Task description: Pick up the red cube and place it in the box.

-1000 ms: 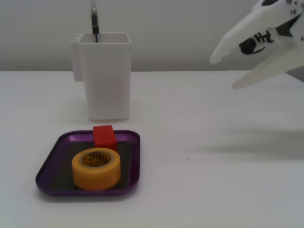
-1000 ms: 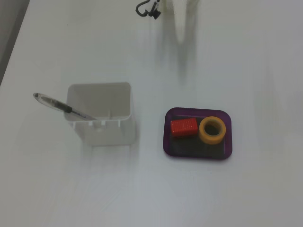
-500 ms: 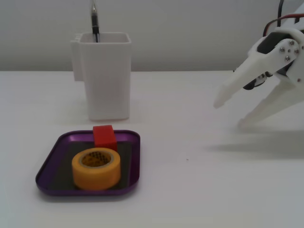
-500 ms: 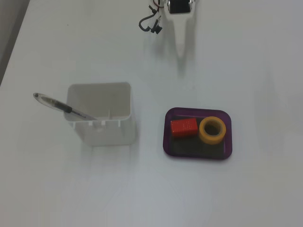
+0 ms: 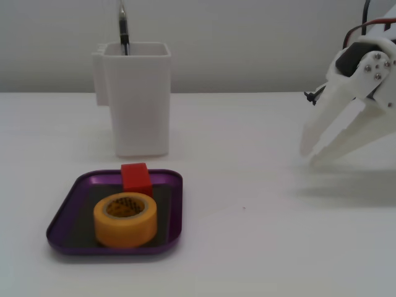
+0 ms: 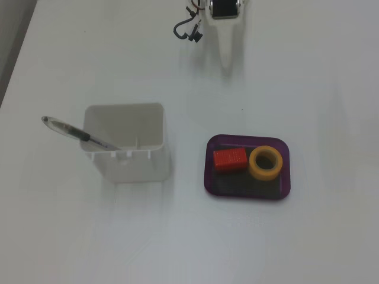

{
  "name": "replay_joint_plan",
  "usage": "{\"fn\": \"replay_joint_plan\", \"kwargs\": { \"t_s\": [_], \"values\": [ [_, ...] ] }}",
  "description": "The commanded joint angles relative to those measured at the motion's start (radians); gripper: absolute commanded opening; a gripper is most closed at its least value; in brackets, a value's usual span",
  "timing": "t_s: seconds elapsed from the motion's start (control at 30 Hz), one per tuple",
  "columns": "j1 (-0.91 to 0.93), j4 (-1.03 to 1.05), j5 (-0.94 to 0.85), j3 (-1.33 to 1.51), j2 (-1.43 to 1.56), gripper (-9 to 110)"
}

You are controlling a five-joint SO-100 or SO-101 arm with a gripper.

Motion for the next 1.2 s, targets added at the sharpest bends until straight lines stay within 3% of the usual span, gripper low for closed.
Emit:
{"fn": "replay_joint_plan", "kwargs": {
  "t_s": [0.0,1.17],
  "values": [
    [0.006,-0.014,-0.002,0.012,0.089,0],
    [0.005,-0.025,0.014,0.017,0.094,0]
  ]
}}
